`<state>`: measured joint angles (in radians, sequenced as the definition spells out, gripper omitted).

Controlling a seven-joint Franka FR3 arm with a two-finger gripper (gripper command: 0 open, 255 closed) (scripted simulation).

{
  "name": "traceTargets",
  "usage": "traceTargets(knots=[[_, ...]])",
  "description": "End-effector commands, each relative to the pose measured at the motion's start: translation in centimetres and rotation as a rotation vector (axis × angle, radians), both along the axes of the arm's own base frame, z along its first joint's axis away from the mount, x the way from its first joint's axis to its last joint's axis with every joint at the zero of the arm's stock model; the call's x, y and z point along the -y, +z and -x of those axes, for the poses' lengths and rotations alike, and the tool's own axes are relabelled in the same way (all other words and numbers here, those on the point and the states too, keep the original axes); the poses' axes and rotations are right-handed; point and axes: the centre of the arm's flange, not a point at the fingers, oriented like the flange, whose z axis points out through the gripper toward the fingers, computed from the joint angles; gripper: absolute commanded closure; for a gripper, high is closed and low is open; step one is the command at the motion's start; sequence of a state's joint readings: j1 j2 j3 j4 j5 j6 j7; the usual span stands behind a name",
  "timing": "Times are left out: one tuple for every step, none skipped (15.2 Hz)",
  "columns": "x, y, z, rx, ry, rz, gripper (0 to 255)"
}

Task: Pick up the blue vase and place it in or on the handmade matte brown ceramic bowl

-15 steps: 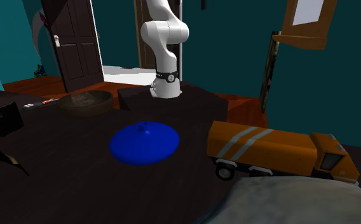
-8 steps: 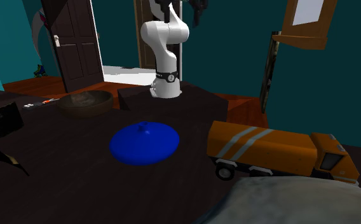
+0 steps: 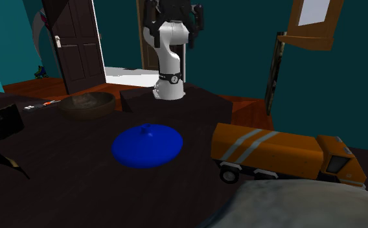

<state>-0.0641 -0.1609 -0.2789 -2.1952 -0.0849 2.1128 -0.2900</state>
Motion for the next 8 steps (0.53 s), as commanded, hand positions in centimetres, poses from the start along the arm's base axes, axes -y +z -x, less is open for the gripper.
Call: traceTargets(knots=[[2.0,-1.4,-1.9,-0.002,0.0,0.0,0],[2.8,-2.1,-2.7,-0.003,0.0,-0.001,0],[3.6,-2.9,-3.4,-0.004,0.0,-0.003,0],[4.4,-3.6,-4.2,-0.005,-0.001,-0.004,0],[5.3,-4.3,-5.0,-0.007,-0.001,-0.005,0],[6.1,-5.1,-5.7,-0.008,-0.001,-0.006,0],[6.9,-5.8,-6.5,-0.009,-0.001,-0.007,0],[7.7,-6.5,-7.3,-0.01,-0.001,-0.008,0]])
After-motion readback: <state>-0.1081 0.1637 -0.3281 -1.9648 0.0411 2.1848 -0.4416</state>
